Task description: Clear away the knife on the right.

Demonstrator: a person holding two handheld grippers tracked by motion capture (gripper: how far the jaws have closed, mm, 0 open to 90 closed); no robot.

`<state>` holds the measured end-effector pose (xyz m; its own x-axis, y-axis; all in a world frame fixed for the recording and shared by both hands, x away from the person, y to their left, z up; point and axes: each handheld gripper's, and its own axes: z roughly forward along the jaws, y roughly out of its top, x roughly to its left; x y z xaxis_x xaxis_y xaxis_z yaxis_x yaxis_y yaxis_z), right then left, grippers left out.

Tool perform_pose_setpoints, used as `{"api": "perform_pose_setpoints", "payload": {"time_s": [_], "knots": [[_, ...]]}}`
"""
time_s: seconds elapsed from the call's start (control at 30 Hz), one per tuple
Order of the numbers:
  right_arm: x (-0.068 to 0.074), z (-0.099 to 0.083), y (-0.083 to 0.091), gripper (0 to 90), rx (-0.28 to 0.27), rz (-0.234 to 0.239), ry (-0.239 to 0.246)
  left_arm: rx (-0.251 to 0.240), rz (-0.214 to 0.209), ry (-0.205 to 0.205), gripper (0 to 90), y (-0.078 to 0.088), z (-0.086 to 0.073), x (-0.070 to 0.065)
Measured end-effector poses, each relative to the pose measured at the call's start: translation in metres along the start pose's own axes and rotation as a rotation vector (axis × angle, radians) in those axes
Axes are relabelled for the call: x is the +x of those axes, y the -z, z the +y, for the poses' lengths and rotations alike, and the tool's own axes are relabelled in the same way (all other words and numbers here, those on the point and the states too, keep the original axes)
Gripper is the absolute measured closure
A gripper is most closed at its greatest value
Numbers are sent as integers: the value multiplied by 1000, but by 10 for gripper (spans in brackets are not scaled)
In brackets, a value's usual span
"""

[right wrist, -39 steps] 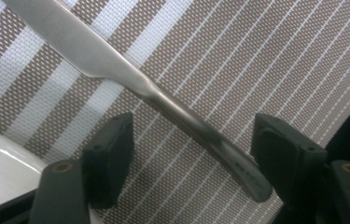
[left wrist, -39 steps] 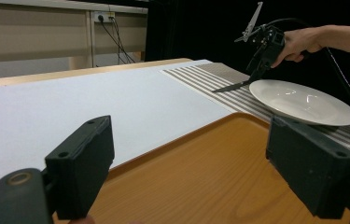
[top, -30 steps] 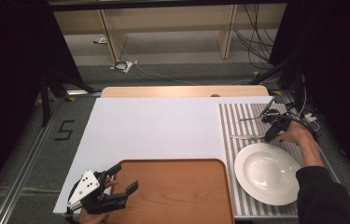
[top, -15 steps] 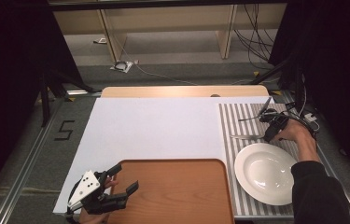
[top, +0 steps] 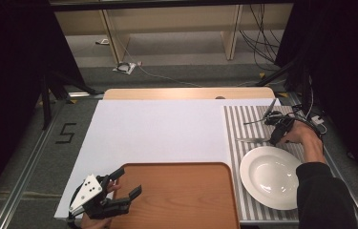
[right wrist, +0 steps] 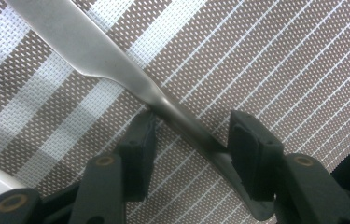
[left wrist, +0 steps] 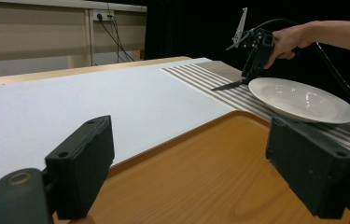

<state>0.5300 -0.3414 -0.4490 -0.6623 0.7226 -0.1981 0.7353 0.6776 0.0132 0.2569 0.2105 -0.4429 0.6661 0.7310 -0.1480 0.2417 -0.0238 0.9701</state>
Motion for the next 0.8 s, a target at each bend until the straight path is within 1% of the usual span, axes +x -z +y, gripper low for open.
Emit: {"api": "perform_pose_setpoints", "payload": {"time_s": [0.03, 0.07, 0.1, 0.13, 0.2, 0.23, 0.33, 0.4, 0.43, 0.47, 0.5, 0.53, 0.63, 0.73, 0.77, 0.8], "knots": [[-1, 0, 0, 556, 1, 7, -10, 0, -1, -2, 153, 0, 0, 0], [-1, 0, 0, 556, 1, 7, -10, 0, -1, -2, 153, 0, 0, 0], [0, 1, 0, 578, 7, 14, -16, 0, -2, -3, 153, 0, 0, 0], [0, 2, 0, 644, 13, 35, -13, -1, 0, -1, 153, 0, 0, 0], [0, 2, 0, 651, 10, 40, -6, -1, 0, 0, 153, 1, 0, 0], [1, 3, 0, 664, 20, 48, -21, -3, 0, 1, 153, 1, 0, 0], [1, 3, 1, 670, 28, 46, -21, -1, 1, 1, 153, 1, 0, 0], [2, 4, 0, 699, 23, 42, -1, 0, 0, 0, 153, 0, 0, 0], [3, 4, 0, 730, 20, 51, 7, -1, 0, 0, 153, 0, 0, 0], [3, 4, 0, 730, 20, 51, 7, -1, 0, 0, 153, 0, 0, 0], [2, 4, 0, 752, 21, 52, 23, -3, 0, 2, 153, 1, 0, 0], [2, 4, 0, 752, 21, 52, 23, -3, 0, 2, 153, 1, 0, 0], [4, 4, 0, 793, 26, 65, 11, -4, 1, 4, 153, 1, 0, 1], [4, 4, 0, 800, 24, 64, 11, -5, 0, 6, 153, 1, 1, 0], [6, 4, 1, 804, 21, 53, 34, -5, 1, 5, 153, 0, 0, 0], [6, 4, 1, 804, 21, 53, 34, -5, 1, 5, 153, 0, 0, 0]]}}
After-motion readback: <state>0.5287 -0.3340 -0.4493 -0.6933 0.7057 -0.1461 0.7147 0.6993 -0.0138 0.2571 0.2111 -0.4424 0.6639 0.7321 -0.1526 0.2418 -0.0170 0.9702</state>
